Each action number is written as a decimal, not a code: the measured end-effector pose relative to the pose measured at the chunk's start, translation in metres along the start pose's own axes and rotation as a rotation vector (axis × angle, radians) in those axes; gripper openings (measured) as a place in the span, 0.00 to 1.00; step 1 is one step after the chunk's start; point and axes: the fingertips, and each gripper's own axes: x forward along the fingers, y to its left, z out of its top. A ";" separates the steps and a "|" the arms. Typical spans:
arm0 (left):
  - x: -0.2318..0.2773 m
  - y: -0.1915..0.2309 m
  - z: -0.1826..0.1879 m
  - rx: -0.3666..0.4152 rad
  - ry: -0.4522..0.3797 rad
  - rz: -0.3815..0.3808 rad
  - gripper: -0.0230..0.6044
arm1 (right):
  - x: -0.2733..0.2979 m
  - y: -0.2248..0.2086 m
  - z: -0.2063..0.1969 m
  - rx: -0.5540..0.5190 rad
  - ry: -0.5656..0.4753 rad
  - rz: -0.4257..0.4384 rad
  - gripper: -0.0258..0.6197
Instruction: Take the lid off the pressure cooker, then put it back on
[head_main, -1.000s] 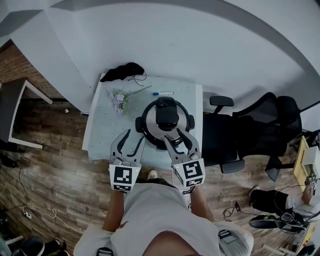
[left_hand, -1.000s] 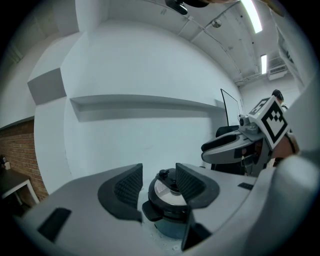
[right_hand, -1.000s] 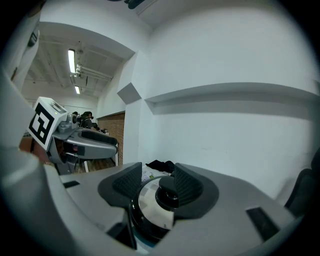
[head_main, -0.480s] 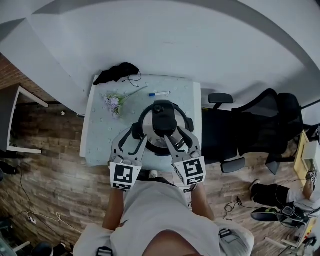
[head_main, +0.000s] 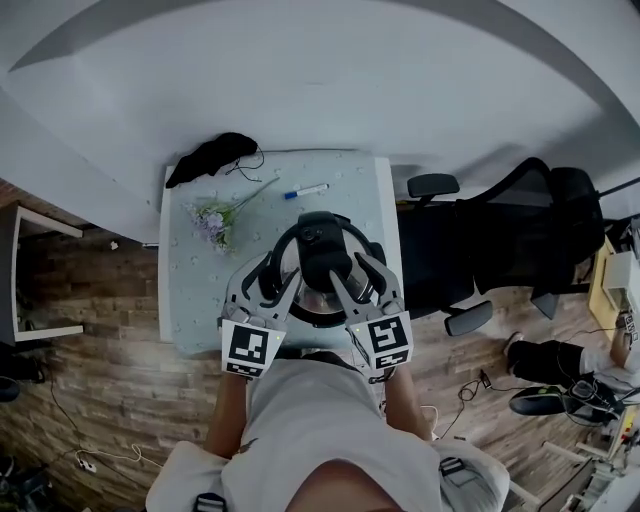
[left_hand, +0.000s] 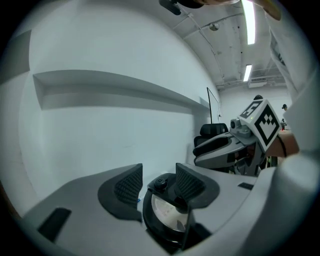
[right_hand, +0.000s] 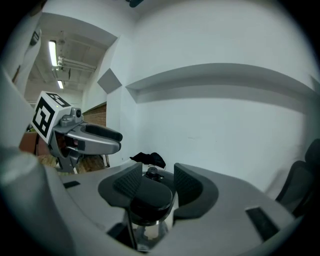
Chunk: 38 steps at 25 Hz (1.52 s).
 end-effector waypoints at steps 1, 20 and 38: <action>0.004 0.001 -0.001 0.000 0.002 -0.018 0.36 | 0.002 -0.003 -0.001 0.006 0.006 -0.013 0.35; 0.056 -0.047 -0.022 0.076 0.097 -0.488 0.41 | -0.014 -0.029 -0.035 0.127 0.098 -0.270 0.34; 0.075 -0.086 -0.058 0.139 0.265 -0.729 0.53 | -0.023 -0.027 -0.058 0.192 0.181 -0.331 0.35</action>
